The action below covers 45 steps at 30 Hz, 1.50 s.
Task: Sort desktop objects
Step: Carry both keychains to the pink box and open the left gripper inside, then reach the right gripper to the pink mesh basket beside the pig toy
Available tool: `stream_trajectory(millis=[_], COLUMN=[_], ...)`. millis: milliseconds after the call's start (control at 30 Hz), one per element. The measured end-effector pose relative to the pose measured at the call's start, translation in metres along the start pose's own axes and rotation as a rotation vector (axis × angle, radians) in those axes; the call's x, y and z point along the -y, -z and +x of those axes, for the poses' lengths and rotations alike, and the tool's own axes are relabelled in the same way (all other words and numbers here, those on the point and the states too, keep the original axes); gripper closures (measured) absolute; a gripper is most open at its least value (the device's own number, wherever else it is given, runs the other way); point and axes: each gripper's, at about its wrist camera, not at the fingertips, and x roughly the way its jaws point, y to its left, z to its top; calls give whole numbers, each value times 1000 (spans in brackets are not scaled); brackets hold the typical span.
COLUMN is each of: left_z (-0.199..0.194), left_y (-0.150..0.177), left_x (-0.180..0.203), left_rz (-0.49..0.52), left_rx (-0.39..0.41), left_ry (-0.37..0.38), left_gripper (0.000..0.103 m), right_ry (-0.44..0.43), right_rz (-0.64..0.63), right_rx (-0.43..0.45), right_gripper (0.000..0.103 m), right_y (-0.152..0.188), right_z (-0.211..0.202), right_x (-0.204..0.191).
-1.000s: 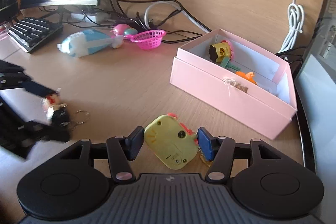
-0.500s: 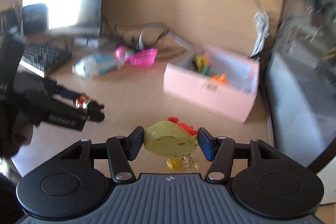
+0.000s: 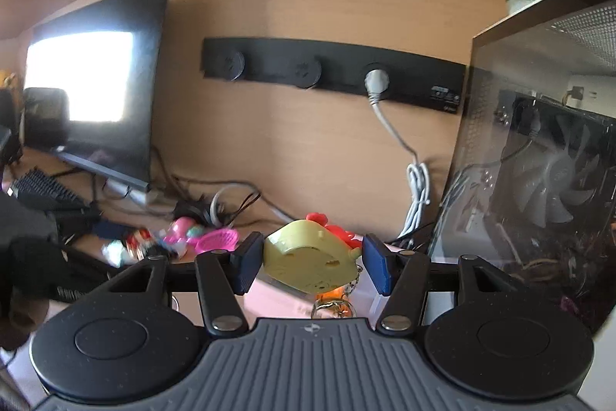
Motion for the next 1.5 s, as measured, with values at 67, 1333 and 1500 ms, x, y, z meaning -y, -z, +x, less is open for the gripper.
stream_trajectory(millis=[67,1333,1500], left_z=[18,36,79], left_y=[-9,94,87], left_x=[4,-162,-183], left_rz=[21,-225,-152], left_rx=[-7,-223,-263], left_ry=[17,-373,-376], left_gripper=[33,2,2], right_ry=[12,-199,-227], right_rz=[32,30,64], right_rx=[12,-453,-508], right_gripper=[47,15,16], right_y=[-4,27,33], right_z=[12,366,378], right_x=[5,-151,-150])
